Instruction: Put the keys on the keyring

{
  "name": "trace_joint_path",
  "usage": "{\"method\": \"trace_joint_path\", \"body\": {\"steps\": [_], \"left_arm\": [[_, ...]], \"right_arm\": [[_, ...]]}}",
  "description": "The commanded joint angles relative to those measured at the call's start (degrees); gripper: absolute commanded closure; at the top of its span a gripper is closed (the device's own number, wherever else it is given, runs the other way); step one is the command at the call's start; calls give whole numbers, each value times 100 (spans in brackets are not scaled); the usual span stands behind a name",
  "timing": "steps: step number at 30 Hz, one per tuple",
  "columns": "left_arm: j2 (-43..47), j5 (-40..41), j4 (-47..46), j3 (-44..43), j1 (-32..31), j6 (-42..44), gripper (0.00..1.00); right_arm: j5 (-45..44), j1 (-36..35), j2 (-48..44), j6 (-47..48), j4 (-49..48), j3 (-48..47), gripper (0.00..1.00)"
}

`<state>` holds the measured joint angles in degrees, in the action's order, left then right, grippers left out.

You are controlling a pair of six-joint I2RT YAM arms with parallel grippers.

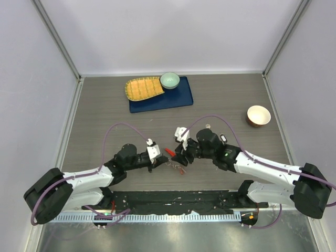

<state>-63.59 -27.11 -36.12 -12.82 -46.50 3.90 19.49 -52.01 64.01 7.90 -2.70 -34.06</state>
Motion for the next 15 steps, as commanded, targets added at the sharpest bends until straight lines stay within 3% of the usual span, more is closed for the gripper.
{"method": "trace_joint_path", "body": {"steps": [1,3,5,8,15], "left_arm": [[277,566,-439,218,-8,717,100],[295,637,-650,297,-17,761,100],[312,655,-721,324,-43,831,100],[208,769,-739,350,-209,1042,100],[-223,971,-835,289,-395,1227,100]], "right_arm": [[-901,15,-388,-762,515,-513,40],[-1560,50,-468,-1253,787,-671,34],[-2129,121,-503,-1553,1033,-803,21],[-2527,208,-495,-1993,1438,-1005,9],[-2898,683,-170,-2565,2220,-1269,8]]}}
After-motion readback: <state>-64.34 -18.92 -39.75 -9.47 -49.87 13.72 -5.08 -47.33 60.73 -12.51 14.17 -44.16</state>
